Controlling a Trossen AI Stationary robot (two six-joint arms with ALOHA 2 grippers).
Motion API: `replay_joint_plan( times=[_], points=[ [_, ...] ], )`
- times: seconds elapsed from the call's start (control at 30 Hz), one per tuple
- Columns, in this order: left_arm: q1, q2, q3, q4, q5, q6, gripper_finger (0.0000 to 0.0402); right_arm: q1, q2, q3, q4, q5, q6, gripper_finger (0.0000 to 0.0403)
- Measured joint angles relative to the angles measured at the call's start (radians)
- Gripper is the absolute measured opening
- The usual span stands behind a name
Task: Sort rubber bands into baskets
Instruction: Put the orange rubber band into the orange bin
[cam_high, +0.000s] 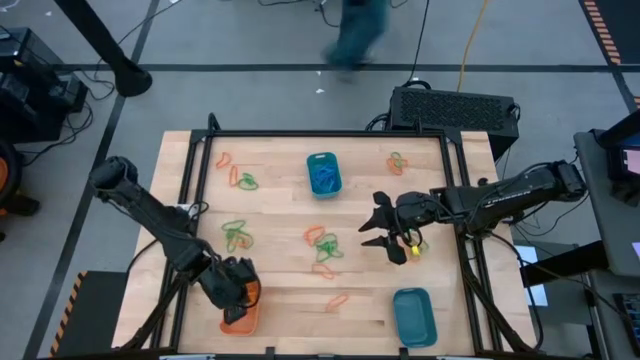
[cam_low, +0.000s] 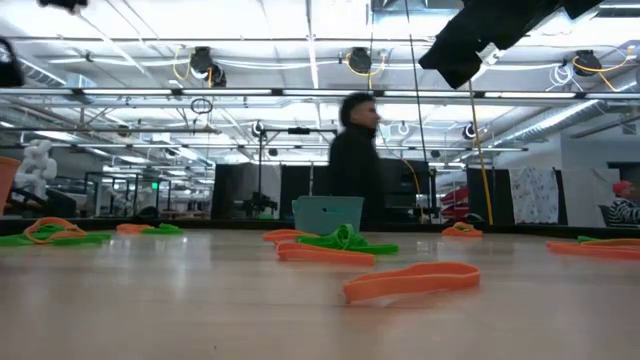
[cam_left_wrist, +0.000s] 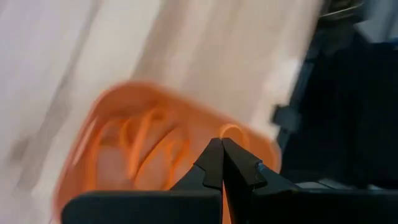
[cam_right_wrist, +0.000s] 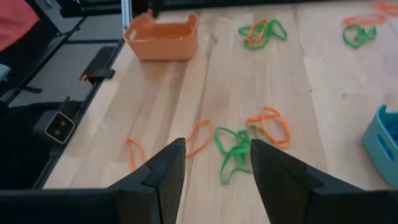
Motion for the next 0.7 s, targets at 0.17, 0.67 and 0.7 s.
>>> replay_joint_plan(
  times=[0.17, 0.67, 0.7],
  points=[
    [-0.03, 0.007, 0.0, 0.001, 0.007, -0.032, 0.0001, -0.001, 0.0, 0.0, 0.015, 0.002, -0.035, 0.0173],
    [-0.03, 0.007, 0.0, 0.003, 0.004, -0.033, 0.0056, -0.003, 0.0, 0.0, 0.034, 0.003, -0.086, 0.0173],
    [-0.03, 0.007, 0.0, -0.001, 0.004, -0.032, 0.0058, -0.003, 0.0, 0.0, 0.034, 0.003, -0.087, 0.0173]
  ],
)
